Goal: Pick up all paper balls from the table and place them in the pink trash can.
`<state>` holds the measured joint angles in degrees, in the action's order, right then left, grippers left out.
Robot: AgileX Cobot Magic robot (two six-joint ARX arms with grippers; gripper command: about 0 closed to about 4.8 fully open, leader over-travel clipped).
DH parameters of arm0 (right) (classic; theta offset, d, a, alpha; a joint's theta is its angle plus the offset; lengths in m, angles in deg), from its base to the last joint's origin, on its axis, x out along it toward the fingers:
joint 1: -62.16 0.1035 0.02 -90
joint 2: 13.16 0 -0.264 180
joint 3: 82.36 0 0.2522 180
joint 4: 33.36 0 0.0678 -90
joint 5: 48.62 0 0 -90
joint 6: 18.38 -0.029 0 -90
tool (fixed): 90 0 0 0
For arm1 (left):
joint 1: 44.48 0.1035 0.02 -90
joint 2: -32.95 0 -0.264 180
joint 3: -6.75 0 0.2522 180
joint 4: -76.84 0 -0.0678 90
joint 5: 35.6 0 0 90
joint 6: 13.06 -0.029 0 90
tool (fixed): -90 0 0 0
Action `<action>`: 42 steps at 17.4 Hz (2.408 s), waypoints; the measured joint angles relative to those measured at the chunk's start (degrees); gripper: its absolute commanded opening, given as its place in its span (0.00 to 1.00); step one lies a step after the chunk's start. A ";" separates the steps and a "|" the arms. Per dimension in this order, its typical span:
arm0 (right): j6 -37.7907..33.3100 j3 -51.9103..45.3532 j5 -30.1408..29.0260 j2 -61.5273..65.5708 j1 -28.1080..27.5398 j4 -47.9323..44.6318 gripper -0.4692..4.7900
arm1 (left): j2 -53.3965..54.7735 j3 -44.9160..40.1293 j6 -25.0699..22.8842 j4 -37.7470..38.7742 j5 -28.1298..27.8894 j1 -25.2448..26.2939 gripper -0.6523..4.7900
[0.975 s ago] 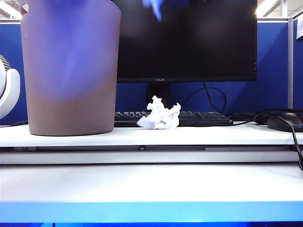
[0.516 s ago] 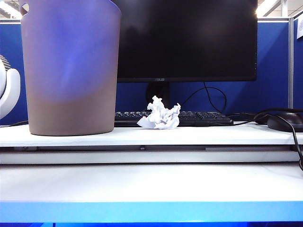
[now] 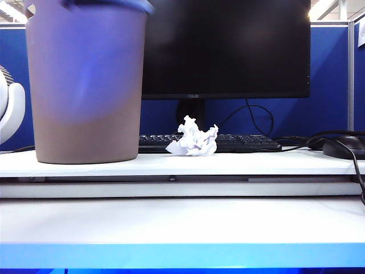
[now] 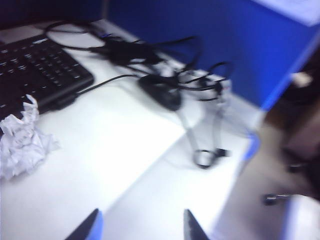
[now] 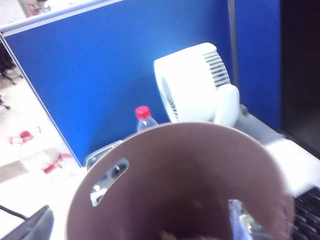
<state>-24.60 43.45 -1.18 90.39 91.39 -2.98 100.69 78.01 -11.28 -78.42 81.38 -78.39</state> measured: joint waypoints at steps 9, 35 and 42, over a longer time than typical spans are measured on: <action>17.49 0.00 21.84 -16.50 -13.73 42.12 1.00 | 34.49 3.82 -0.04 -36.85 -35.58 -9.90 0.87; 19.52 -5.35 22.25 -19.39 -13.70 46.53 1.00 | 46.49 5.86 -1.90 -49.96 -39.80 -6.95 0.75; 19.58 -5.35 22.25 -19.43 -13.70 46.88 1.00 | 53.02 12.31 -1.92 -46.99 -41.94 -6.97 0.25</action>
<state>-5.02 38.10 21.07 70.96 77.69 43.91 153.72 90.31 -13.21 -125.41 39.44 -85.36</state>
